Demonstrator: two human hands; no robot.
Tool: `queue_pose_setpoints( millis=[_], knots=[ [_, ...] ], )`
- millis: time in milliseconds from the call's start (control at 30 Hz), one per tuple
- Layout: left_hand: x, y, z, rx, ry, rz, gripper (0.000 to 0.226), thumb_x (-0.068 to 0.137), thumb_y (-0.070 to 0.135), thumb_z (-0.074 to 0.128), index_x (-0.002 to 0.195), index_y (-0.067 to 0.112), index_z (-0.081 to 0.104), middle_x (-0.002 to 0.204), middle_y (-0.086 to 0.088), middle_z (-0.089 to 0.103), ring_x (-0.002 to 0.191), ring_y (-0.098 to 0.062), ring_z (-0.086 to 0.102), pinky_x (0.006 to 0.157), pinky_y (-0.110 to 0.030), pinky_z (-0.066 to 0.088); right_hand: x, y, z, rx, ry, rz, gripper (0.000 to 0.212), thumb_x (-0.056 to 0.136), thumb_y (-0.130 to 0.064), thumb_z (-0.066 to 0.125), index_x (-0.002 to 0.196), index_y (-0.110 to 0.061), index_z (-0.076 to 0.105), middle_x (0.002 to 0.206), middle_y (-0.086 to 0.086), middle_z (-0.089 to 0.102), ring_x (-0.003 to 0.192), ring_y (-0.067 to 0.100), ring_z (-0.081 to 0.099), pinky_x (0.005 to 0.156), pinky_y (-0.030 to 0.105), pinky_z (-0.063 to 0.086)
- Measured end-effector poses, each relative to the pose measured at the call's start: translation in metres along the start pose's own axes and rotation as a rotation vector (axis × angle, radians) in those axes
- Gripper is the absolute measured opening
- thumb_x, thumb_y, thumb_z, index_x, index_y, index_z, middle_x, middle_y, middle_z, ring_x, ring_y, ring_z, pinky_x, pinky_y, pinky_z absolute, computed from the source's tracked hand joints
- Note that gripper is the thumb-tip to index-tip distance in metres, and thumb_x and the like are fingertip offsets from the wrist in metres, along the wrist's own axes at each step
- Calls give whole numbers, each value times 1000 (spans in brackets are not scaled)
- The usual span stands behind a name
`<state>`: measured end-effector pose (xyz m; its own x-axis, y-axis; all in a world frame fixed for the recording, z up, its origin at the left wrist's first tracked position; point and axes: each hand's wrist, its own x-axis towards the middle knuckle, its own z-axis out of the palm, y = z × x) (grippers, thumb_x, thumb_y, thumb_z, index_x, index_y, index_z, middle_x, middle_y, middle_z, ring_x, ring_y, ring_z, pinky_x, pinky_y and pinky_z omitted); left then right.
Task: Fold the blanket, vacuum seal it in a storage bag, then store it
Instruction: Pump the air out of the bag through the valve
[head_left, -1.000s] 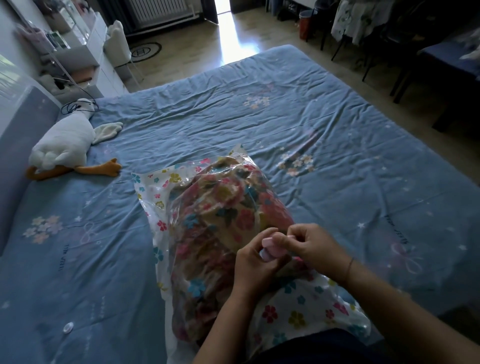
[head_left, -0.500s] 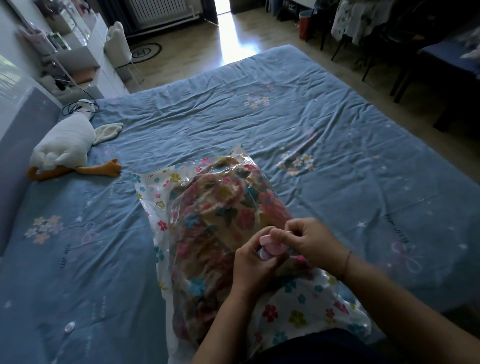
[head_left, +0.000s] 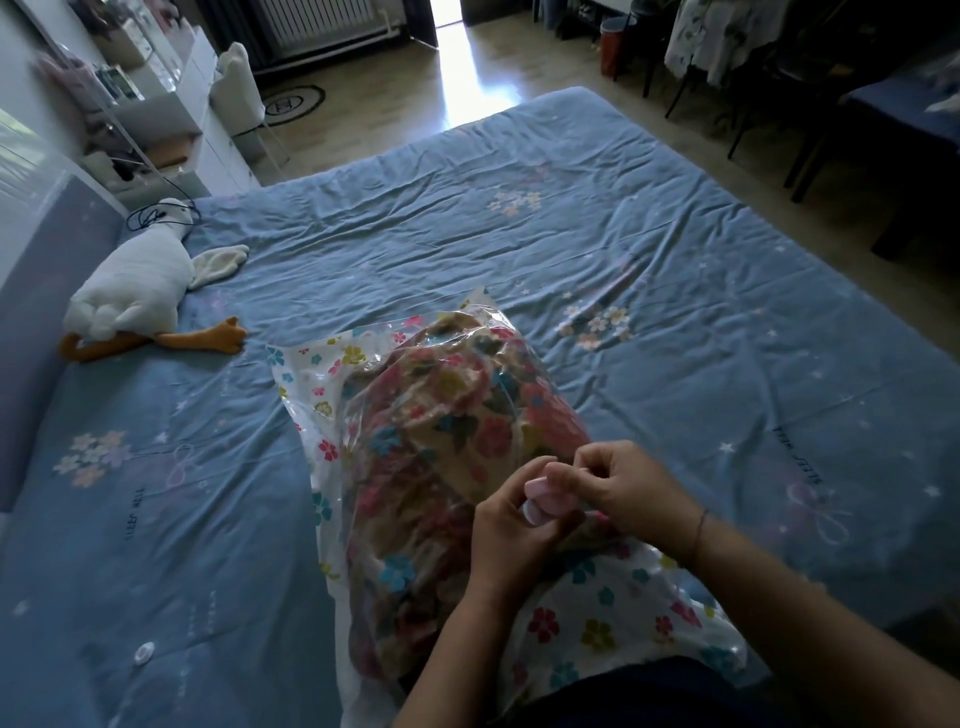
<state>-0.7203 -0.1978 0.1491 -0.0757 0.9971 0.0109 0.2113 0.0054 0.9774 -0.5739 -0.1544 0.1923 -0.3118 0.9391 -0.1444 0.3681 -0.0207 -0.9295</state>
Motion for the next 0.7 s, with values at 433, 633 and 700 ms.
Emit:
queue_pose_setpoints(
  millis=[433, 633, 700],
  knots=[
    [5, 3, 2, 4, 5, -17, 43, 70, 6, 85, 106, 24, 71, 98, 19, 74, 94, 2, 68, 81, -13, 50, 0, -3, 4, 64, 71, -40, 48, 74, -50, 69, 52, -14, 45, 46, -11, 39, 45, 2, 36, 49, 26, 32],
    [6, -1, 0, 21, 18, -20, 49, 69, 16, 87, 114, 23, 70, 106, 13, 73, 101, -3, 68, 89, -24, 54, -14, -72, -23, 376, 113, -320, 60, 84, -37, 66, 59, 11, 41, 49, 11, 35, 46, 9, 34, 44, 16, 31],
    [6, -1, 1, 9, 9, -42, 52, 68, 20, 88, 116, 21, 69, 107, 11, 73, 102, -5, 67, 91, -29, 54, -14, -76, -28, 421, 126, -384, 53, 87, -26, 66, 55, 7, 38, 48, 2, 36, 44, 5, 33, 45, 13, 32]
  ],
)
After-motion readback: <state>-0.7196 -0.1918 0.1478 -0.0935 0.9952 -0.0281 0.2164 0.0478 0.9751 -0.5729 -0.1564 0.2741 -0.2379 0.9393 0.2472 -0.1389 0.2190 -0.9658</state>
